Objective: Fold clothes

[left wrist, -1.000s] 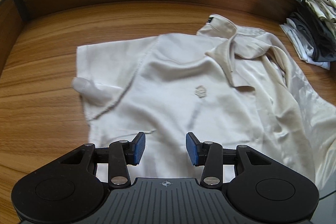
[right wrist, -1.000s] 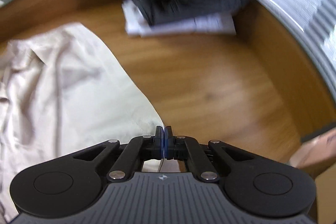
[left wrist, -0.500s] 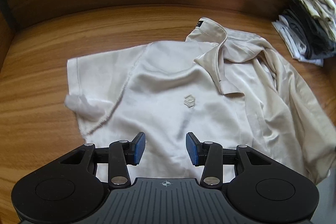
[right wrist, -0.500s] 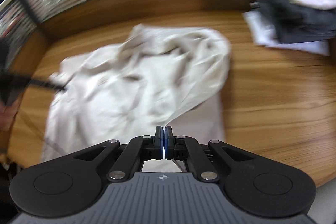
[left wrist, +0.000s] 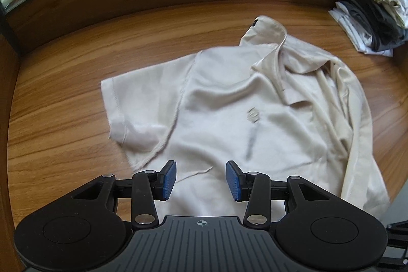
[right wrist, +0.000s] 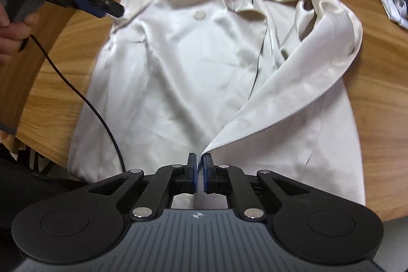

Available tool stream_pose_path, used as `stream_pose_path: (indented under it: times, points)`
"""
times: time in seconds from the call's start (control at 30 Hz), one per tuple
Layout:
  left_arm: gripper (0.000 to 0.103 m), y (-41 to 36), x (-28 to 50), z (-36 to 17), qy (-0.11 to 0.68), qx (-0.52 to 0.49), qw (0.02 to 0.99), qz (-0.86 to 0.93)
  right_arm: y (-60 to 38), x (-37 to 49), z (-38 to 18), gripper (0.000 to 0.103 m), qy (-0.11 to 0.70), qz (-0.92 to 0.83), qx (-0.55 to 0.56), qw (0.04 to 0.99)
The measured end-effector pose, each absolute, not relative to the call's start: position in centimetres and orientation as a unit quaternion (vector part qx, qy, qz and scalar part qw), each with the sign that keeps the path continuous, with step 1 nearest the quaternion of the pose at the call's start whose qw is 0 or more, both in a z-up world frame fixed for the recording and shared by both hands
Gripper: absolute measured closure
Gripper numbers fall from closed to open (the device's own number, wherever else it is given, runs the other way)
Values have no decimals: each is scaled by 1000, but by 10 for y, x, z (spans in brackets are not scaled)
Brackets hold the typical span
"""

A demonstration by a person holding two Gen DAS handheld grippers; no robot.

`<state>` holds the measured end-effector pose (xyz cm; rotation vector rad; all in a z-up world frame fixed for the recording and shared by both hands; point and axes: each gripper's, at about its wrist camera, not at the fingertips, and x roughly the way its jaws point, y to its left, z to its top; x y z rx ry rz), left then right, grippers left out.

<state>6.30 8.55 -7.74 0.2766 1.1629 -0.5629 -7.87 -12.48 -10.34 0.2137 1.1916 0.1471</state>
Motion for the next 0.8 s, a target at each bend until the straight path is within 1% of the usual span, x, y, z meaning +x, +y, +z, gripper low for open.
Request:
stream_pose_path:
  times: [0.03,0.07,0.1,0.13,0.27,0.33,0.43,0.53,0.63,0.67,0.8]
  points:
    - [57,89,62,-79,540,131,789,-262,-124,-80,-105,96,559,68,101,820]
    - [57,93,61,-81,540,133,789,-262,-124,-81,-107,89,559,66,102,820]
    - [57,96,61,-82,539,134,789,-264,-127,-81,-107,81,555,64,105,823]
    - [57,99,60,-83,538,135,788,-266,-132,-80,-104,79,548,60,108,827]
    - [57,110,58,-85,542,134,786,-265,-157,-75,-93,77,528,31,115,841]
    - [57,115,58,-84,546,127,785,-263,-174,-70,-85,75,521,14,118,845]
    - [57,119,56,-80,546,120,787,-260,-204,-57,-71,68,513,-9,120,850]
    - [56,120,53,-75,545,107,792,-252,-236,-37,-62,67,505,-23,125,854]
    - [54,117,48,-72,546,94,796,-243,-269,-10,-58,65,504,-35,125,854]
    - [52,115,46,-72,548,91,797,-238,-279,-1,-58,63,504,-38,124,854]
    - [51,106,39,-73,554,70,801,-217,-318,40,-70,63,516,-50,128,846]
